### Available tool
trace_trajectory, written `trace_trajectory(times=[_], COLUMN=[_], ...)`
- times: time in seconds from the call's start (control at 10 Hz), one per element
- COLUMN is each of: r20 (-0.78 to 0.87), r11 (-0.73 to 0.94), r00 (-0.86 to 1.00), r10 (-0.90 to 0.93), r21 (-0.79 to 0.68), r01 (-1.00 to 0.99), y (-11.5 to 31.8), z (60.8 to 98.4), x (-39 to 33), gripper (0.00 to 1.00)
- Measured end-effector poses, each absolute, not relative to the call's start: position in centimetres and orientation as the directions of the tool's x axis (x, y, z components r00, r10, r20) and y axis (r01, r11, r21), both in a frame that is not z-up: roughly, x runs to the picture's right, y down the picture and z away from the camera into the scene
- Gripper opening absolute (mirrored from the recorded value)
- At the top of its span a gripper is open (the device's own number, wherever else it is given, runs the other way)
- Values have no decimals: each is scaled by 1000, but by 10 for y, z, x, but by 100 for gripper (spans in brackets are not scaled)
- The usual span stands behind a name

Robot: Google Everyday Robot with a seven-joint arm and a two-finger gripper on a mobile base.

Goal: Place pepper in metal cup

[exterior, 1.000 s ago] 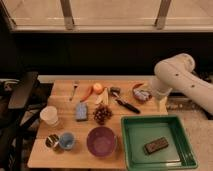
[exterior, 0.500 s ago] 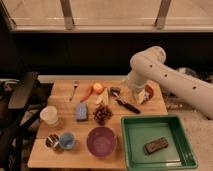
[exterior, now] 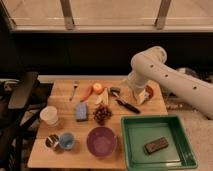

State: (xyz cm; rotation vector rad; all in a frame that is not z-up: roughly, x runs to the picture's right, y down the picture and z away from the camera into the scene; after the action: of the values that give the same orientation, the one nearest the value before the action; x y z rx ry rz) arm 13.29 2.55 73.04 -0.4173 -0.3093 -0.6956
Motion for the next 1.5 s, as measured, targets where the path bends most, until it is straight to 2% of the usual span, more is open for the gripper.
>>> trace_trajectory(times=[0.8, 1.5], r20=[513, 592], r11=[612, 568], r00=[583, 471], r10=[-630, -654], r21=[-135, -28], r01=[779, 823], y=[1, -2], z=[811, 846], x=[26, -65], gripper=[80, 80])
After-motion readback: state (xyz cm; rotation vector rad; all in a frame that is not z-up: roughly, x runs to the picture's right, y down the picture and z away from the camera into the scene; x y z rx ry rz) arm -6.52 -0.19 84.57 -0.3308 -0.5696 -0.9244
